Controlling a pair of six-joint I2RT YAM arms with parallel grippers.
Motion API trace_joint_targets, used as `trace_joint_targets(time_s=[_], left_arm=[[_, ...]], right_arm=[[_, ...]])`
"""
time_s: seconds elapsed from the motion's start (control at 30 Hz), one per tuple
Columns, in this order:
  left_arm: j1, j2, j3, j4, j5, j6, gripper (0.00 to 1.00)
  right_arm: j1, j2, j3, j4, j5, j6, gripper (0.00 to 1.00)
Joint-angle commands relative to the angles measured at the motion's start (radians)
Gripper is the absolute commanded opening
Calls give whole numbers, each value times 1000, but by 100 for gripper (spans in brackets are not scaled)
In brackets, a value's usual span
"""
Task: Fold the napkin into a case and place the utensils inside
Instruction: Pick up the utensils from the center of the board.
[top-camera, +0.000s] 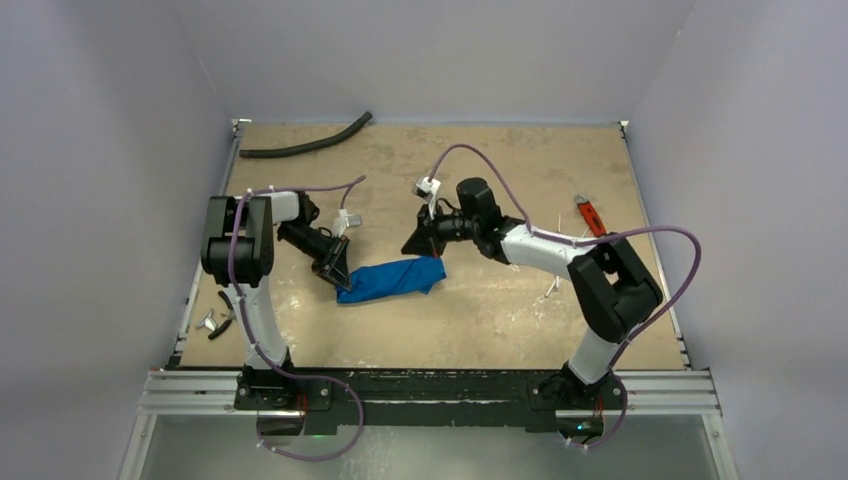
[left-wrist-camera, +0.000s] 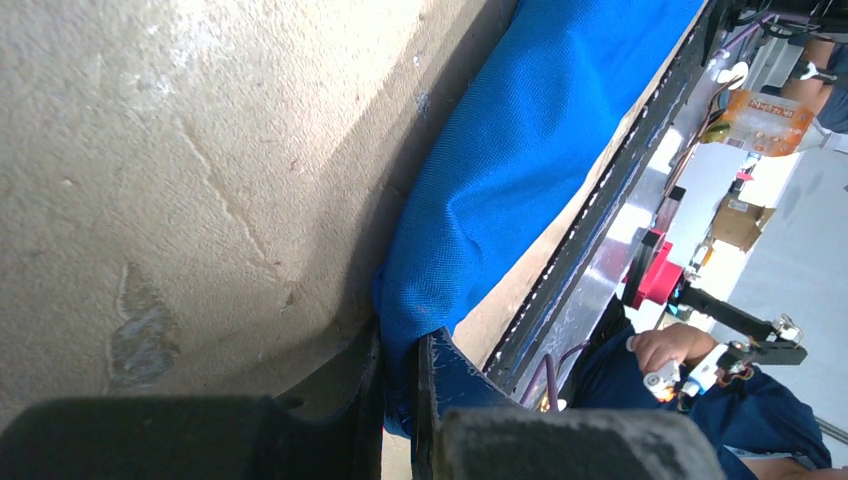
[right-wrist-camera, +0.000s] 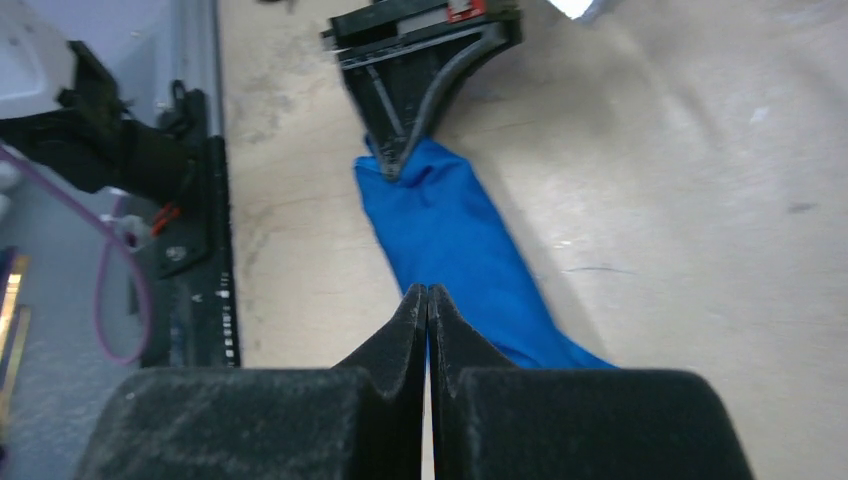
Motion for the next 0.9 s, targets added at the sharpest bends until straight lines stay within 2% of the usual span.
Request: trace_joint_targets(time_s=[0.0, 0.07, 0.23, 0.4, 0.57, 0.63, 0.73, 0.8, 0.87], left_arm=[[9, 6, -15, 170, -187, 9, 0], [9, 9, -10, 169, -193, -1, 0], [9, -7, -13, 180, -222, -16, 0], [9, -40, -10, 190, -240, -42, 0], [6, -94, 20, 153, -243, -47, 23], [7, -123, 43, 129, -242, -43, 44], [7, -156, 80, 83, -236, -35, 56], [7, -172, 120, 36, -225, -24, 76], [8, -193, 161, 1, -223, -14, 85]], right_arm=[[60, 37, -100, 444, -115, 286, 0], [91, 91, -123, 562, -133, 350, 0], [101, 246, -122, 701, -170, 428, 0], [101, 357, -67, 625, -141, 376, 0], [101, 410, -31, 509, -86, 328, 0], [101, 423, -24, 461, -52, 322, 0], [101, 438, -5, 413, -13, 322, 0], [102, 440, -9, 410, -1, 333, 0], [102, 441, -7, 397, 0, 335, 0]])
